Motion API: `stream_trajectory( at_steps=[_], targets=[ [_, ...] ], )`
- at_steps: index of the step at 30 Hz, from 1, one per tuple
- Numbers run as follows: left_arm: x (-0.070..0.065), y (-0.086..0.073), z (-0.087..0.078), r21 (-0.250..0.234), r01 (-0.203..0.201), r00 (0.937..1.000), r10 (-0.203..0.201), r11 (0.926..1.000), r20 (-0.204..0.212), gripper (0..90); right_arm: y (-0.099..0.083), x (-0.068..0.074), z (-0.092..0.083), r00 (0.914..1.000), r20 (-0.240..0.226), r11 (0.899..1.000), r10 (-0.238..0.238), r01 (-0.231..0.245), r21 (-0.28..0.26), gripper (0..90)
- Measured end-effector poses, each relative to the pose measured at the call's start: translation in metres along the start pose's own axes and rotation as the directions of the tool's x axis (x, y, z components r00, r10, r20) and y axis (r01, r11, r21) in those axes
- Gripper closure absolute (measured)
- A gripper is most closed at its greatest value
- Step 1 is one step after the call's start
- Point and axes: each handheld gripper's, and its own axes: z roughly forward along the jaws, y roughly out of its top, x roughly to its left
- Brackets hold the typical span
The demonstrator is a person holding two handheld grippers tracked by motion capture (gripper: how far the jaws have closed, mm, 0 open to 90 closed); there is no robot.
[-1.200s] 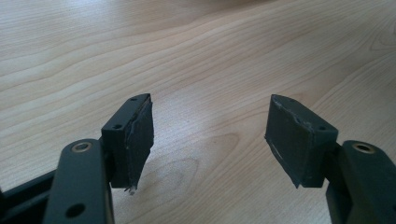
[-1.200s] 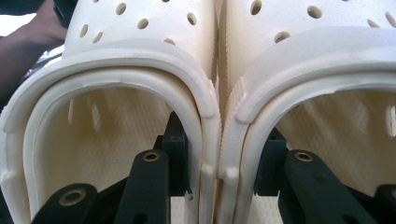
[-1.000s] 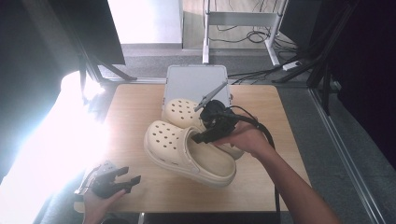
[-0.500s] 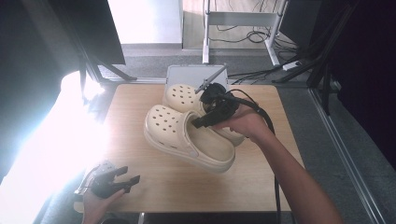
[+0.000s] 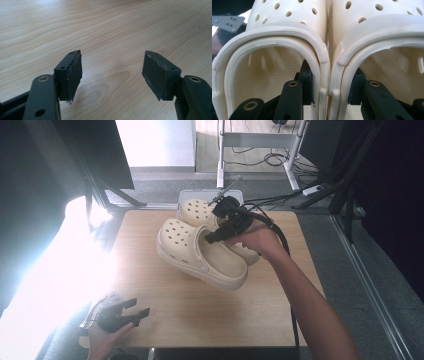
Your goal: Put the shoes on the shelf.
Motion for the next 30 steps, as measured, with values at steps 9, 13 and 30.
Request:
stream_trajectory(
  at_steps=[9,13,30],
  targets=[
    [0.001,0.0,0.0,-0.002,0.001,1.0,-0.001,1.0,0.005,32.8,0.012,-0.025,0.007,0.9976,0.027,0.998,0.064,-0.063,-0.008,65.6],
    [0.001,0.0,0.0,0.0,-0.001,1.0,0.001,1.0,0.006,32.8,0.016,-0.034,0.01,0.9953,0.051,0.997,0.082,-0.082,-0.012,65.6],
    [0.003,0.0,-0.002,-0.007,0.005,0.9999,-0.005,1.0,0.01,32.8,0.047,-0.06,0.02,0.9748,0.137,0.984,0.176,-0.176,-0.018,65.6]
  ],
)
